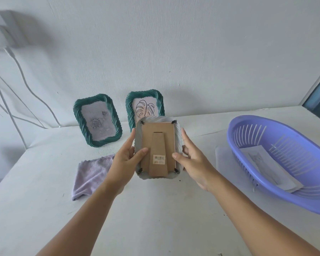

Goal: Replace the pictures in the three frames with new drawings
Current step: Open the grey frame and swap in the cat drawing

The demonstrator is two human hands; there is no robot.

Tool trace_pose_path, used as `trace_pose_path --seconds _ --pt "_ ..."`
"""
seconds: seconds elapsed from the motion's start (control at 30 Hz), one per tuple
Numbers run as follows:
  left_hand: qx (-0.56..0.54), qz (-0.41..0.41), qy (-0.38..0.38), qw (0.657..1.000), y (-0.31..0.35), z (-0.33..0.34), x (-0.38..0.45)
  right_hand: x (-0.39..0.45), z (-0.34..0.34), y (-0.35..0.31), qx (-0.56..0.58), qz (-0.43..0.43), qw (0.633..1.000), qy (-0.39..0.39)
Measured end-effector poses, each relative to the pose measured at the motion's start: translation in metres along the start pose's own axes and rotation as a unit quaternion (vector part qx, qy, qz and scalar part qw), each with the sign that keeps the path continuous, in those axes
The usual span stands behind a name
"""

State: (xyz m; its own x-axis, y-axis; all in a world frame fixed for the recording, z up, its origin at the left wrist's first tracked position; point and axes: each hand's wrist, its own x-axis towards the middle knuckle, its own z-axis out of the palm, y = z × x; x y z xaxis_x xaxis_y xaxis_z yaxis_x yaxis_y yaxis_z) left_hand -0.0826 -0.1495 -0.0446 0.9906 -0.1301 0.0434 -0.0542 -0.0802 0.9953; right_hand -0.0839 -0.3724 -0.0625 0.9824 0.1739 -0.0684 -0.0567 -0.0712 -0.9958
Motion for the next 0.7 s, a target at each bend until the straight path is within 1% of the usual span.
trace_pose_path --seconds 0.13,0.23,0.33,0.43,0.57,0.7 --pt "0.087 -0.008 0.027 0.996 -0.003 -0.007 0.007 0.003 0.002 -0.001 -0.021 -0.041 0.999 0.009" --pt "0.217 -0.016 0.05 0.975 0.001 -0.01 0.011 0.002 0.006 -0.012 -0.052 -0.076 0.996 0.019" --pt "0.287 0.009 0.089 0.954 0.012 -0.009 0.011 0.003 0.01 -0.02 -0.119 -0.125 0.984 0.043" --pt "0.282 0.018 0.099 0.954 0.028 -0.003 0.006 0.002 0.016 -0.027 -0.21 -0.16 0.961 0.079" --pt "0.231 0.027 0.097 0.968 0.052 0.011 -0.001 -0.007 0.03 -0.04 -0.292 -0.224 0.926 0.079" --pt "0.185 0.0 0.142 0.972 0.052 0.013 0.001 -0.01 0.048 -0.041 -0.411 -0.285 0.863 0.065"
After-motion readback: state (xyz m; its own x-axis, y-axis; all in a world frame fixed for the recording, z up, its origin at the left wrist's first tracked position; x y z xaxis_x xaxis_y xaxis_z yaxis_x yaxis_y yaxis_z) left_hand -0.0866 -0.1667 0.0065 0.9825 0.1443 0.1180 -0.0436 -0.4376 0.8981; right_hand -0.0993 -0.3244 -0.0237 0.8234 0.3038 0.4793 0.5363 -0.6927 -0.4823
